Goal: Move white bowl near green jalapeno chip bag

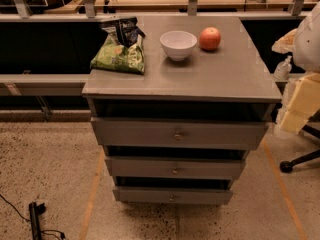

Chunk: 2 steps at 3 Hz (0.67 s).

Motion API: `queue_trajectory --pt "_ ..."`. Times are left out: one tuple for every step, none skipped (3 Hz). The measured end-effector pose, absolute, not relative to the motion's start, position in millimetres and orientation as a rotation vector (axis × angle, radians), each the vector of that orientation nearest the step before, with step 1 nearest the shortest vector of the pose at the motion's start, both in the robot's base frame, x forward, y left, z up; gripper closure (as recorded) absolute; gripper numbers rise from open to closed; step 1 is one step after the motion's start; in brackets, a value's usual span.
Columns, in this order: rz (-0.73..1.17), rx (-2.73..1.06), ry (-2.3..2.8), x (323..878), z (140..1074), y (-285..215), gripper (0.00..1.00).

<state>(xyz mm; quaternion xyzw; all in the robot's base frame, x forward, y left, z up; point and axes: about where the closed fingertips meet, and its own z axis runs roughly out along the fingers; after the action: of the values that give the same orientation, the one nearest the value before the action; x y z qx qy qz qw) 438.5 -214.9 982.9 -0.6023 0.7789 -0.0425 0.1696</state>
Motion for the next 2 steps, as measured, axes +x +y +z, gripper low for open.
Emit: queue_trajectory --pt "-0.129 -1.707 2.207 438.5 985.4 -214.2 0.18" --pt "-0.136 -1.703 2.201 438.3 987.6 -213.5 0.22"
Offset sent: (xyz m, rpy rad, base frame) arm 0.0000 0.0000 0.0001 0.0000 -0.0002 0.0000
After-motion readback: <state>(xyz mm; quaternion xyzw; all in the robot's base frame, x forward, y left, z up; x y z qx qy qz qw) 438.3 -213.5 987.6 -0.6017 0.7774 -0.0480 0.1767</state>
